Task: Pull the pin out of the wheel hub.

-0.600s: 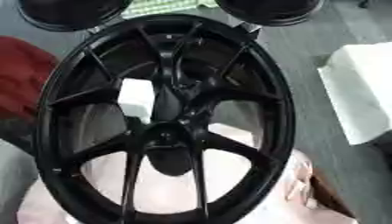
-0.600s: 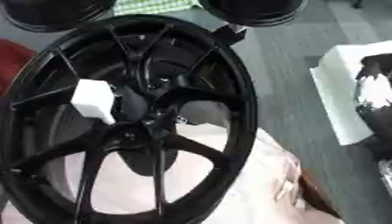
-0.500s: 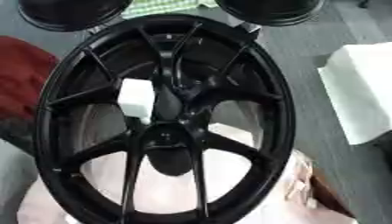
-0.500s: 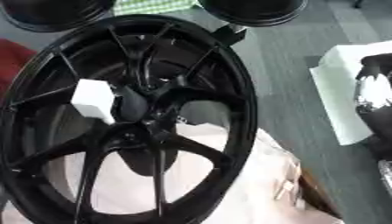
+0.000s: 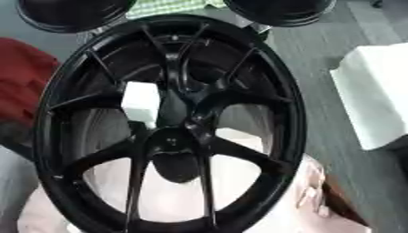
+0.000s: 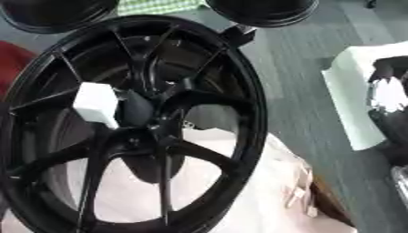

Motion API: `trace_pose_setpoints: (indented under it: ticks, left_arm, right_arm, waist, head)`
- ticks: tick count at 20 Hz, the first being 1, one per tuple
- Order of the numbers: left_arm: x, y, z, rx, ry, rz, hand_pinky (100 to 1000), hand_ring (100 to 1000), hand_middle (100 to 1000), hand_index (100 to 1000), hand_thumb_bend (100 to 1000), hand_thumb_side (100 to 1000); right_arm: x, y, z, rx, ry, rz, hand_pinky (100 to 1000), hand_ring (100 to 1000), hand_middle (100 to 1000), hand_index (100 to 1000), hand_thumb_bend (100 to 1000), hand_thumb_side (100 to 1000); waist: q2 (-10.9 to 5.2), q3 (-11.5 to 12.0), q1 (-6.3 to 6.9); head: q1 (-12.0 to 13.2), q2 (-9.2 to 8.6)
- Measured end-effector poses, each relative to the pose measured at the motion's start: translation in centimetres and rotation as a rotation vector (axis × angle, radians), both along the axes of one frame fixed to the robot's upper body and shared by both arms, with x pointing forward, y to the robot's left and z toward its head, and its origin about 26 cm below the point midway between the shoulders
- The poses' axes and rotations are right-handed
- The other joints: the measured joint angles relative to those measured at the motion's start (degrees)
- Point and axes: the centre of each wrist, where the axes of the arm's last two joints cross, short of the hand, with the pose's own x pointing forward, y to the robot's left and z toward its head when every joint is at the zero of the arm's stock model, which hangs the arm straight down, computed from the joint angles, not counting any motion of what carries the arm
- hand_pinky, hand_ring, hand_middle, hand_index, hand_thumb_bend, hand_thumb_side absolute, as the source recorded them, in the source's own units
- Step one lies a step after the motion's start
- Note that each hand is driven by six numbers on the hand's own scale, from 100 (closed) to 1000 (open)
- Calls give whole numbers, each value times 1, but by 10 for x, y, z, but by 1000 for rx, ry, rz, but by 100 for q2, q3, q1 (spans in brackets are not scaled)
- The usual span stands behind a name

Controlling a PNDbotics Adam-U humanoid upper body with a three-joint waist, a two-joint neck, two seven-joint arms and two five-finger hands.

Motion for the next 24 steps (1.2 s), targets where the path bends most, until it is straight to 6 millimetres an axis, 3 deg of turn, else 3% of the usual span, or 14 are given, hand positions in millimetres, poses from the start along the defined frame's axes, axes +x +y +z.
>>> trace_pose_setpoints:
  ticks: [6,12,16,24]
  left_arm:
    - [-2,3,47,366,-50,34,818,671,610,824,100,646]
    - [-8,-2,86,783,-19,37,814,708,650,825,100,661]
    - [-12,-15,107,1021,20,6,812,721,665,821,100,640]
    - [-11,-45,135,1329,58,-67,811,734,680,819,100,707]
  right_arm:
    - [-2,-1,-3,-5,13,-12,802,711,585,627,100,410]
    - [-4,-2,-6,-10,29,-27,801,711,584,626,100,414]
    - [-5,-2,-7,-15,39,-31,801,711,584,626,100,414]
    - [-8,-2,-11,-24,56,-43,801,711,584,626,100,417]
  waist:
    - [-22,-5,63]
    - [-41,19,108]
    - [-55,32,128]
    - [-71,117,185]
  head:
    - [-41,48]
    - [-161,108]
    - [-218,146]
    - [-292,195]
